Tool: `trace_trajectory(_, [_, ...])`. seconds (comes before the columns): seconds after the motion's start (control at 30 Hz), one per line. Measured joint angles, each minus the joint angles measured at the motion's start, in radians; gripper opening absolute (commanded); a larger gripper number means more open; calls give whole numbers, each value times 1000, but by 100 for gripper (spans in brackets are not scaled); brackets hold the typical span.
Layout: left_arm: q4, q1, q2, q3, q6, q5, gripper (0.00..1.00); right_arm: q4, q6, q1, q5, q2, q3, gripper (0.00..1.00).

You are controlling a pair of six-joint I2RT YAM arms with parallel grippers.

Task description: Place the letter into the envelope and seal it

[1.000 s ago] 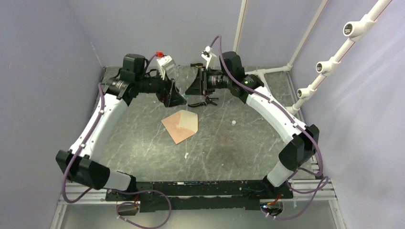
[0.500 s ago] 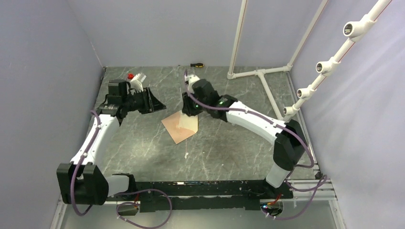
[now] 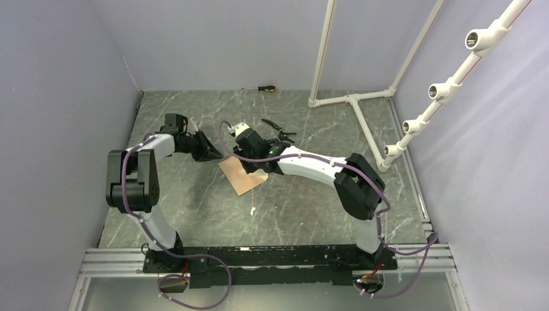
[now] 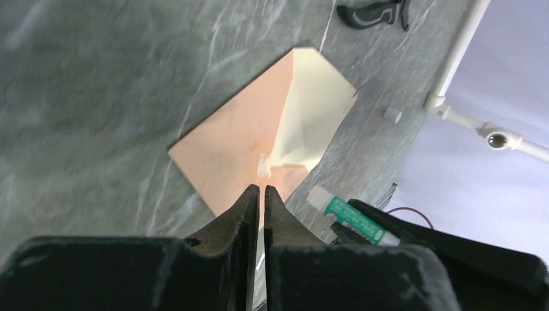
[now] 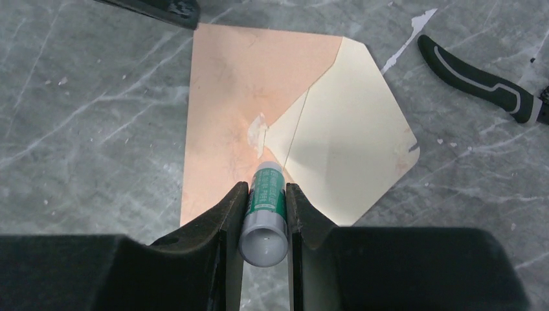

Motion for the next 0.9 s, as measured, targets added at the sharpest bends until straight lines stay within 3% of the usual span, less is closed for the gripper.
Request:
trace_trajectory(0.27, [104,0,162,76,-78,74,10,2,1,3,28,96,99,0])
trace_trajectory(0.9, [92,-55,247,53,-126,63,3,-74,5,39,37,232,243,0])
